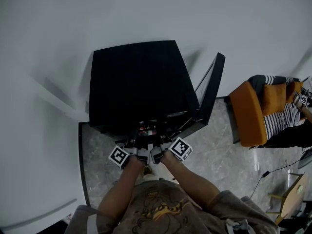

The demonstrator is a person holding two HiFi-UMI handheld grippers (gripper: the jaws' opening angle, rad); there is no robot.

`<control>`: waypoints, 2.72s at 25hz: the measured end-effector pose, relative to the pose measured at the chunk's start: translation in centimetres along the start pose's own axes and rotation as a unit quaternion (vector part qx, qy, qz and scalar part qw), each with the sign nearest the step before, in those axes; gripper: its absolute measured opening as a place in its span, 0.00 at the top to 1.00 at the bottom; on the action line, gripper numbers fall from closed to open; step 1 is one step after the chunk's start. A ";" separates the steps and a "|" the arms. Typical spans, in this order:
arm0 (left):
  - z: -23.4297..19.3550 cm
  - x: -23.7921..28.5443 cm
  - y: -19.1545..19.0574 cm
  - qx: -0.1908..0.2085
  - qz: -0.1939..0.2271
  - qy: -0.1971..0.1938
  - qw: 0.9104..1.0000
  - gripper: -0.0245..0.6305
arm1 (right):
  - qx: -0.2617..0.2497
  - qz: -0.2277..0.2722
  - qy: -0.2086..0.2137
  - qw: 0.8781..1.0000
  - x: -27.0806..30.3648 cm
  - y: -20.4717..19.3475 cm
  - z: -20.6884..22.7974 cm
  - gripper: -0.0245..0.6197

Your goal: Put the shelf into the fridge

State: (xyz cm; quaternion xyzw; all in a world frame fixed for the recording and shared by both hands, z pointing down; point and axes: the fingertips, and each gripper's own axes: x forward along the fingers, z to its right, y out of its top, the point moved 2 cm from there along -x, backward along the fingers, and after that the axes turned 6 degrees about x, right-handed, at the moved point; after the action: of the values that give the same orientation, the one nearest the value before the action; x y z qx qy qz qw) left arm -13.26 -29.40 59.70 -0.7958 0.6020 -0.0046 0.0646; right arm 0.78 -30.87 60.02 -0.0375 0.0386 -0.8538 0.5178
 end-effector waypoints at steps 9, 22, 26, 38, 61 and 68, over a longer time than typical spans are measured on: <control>-0.1 2.0 1.0 0.005 -0.007 -0.006 1.000 0.94 | -0.011 0.007 0.002 1.000 1.8 0.4 -0.1 0.90; -0.1 4.1 2.1 0.001 -0.015 -0.012 1.000 0.94 | -0.019 0.016 0.003 1.000 3.9 1.0 -0.3 0.90; -0.2 4.5 2.4 0.003 -0.018 -0.012 1.000 0.94 | -0.022 0.019 0.002 1.000 4.3 1.1 -0.3 0.90; -0.4 5.4 2.8 0.009 -0.023 -0.015 1.000 0.93 | -0.023 0.024 0.002 0.999 5.2 1.4 -0.3 0.90; 0.7 6.2 2.6 -0.005 -0.027 -0.041 0.999 0.61 | -0.068 0.012 0.014 0.998 5.3 2.0 -1.0 0.66; 0.3 4.4 2.3 0.000 -0.023 -0.033 0.999 0.60 | -0.068 -0.004 0.016 0.998 3.8 1.5 -0.8 0.66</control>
State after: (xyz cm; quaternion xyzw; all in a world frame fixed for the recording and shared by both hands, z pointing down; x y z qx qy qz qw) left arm -14.18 -34.21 58.81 -0.8093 0.5810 0.0199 0.0840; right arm 0.24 -34.88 59.13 -0.0593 0.1049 -0.8515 0.5103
